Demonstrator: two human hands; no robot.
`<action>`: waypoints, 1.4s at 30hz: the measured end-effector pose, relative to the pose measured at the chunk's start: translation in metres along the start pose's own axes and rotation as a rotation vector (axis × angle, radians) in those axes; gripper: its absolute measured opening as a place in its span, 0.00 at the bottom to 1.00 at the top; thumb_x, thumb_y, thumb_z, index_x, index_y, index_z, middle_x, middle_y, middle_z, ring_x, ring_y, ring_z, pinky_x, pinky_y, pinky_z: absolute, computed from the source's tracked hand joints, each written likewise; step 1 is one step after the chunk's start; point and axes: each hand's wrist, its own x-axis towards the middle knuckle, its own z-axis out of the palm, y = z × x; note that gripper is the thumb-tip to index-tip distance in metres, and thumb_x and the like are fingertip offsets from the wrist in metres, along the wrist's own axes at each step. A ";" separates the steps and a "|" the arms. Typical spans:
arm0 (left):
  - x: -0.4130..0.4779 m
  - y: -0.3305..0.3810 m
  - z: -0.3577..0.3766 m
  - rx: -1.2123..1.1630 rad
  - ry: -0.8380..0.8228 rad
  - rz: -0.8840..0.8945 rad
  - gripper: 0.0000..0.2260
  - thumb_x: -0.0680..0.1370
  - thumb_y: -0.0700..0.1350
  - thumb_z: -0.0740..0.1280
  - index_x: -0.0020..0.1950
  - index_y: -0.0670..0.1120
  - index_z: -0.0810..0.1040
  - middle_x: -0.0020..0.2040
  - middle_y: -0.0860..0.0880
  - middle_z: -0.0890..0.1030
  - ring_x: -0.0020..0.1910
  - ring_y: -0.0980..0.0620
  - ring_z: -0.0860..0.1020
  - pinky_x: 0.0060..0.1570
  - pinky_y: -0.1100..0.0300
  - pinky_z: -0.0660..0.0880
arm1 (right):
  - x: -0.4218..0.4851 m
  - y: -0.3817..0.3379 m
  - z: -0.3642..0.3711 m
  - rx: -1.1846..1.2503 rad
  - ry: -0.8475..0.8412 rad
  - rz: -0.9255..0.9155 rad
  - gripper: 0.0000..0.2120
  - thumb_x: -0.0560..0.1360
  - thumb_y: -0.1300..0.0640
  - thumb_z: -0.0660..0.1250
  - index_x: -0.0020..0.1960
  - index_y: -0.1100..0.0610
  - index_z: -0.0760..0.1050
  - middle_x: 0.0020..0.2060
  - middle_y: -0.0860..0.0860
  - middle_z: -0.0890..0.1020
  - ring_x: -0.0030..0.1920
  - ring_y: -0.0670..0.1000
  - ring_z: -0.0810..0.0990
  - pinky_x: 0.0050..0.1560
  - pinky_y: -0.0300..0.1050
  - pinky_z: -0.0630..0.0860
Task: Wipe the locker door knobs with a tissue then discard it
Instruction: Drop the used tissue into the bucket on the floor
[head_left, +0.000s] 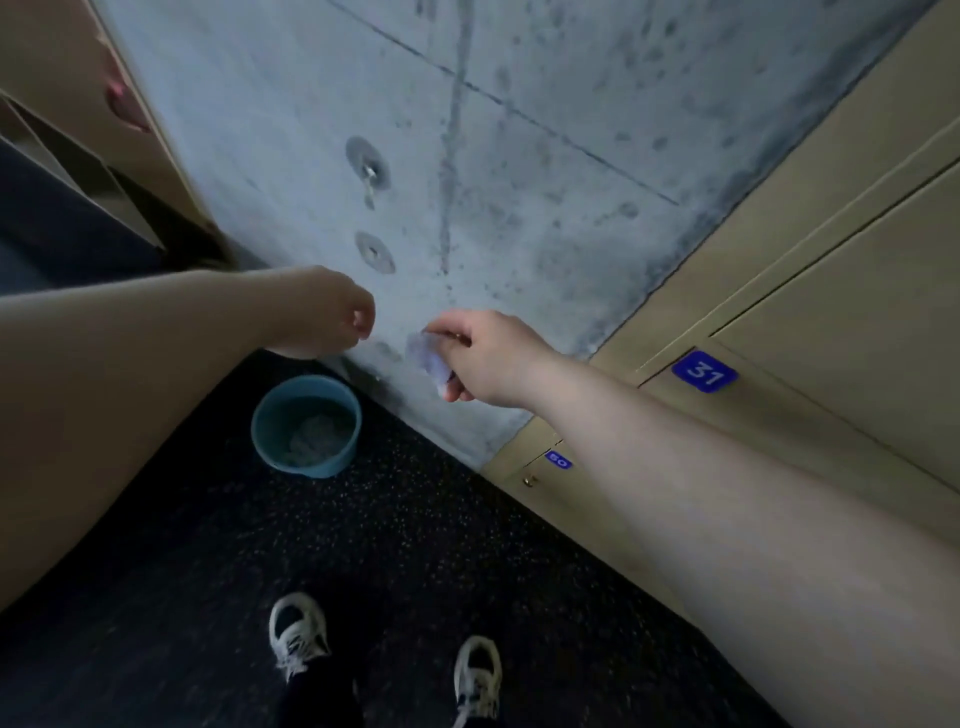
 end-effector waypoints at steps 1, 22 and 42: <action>-0.001 -0.016 0.007 -0.014 -0.016 -0.012 0.07 0.80 0.46 0.63 0.55 0.53 0.79 0.59 0.49 0.78 0.60 0.46 0.75 0.58 0.59 0.68 | 0.010 -0.006 0.010 -0.008 -0.006 0.019 0.15 0.79 0.56 0.58 0.61 0.45 0.77 0.31 0.45 0.82 0.41 0.47 0.82 0.54 0.50 0.81; -0.002 -0.206 0.184 -0.381 -0.328 -0.281 0.10 0.82 0.48 0.57 0.58 0.55 0.77 0.58 0.50 0.77 0.56 0.47 0.76 0.58 0.49 0.76 | 0.187 -0.001 0.220 -0.108 -0.194 0.302 0.13 0.77 0.55 0.58 0.50 0.49 0.81 0.44 0.50 0.85 0.46 0.55 0.84 0.50 0.53 0.82; 0.078 -0.244 0.410 -0.775 -0.399 -0.495 0.11 0.82 0.46 0.60 0.63 0.50 0.76 0.63 0.52 0.75 0.56 0.53 0.73 0.52 0.61 0.68 | 0.321 0.149 0.372 -0.286 -0.510 0.334 0.13 0.80 0.57 0.60 0.64 0.50 0.73 0.50 0.51 0.84 0.43 0.50 0.86 0.51 0.53 0.81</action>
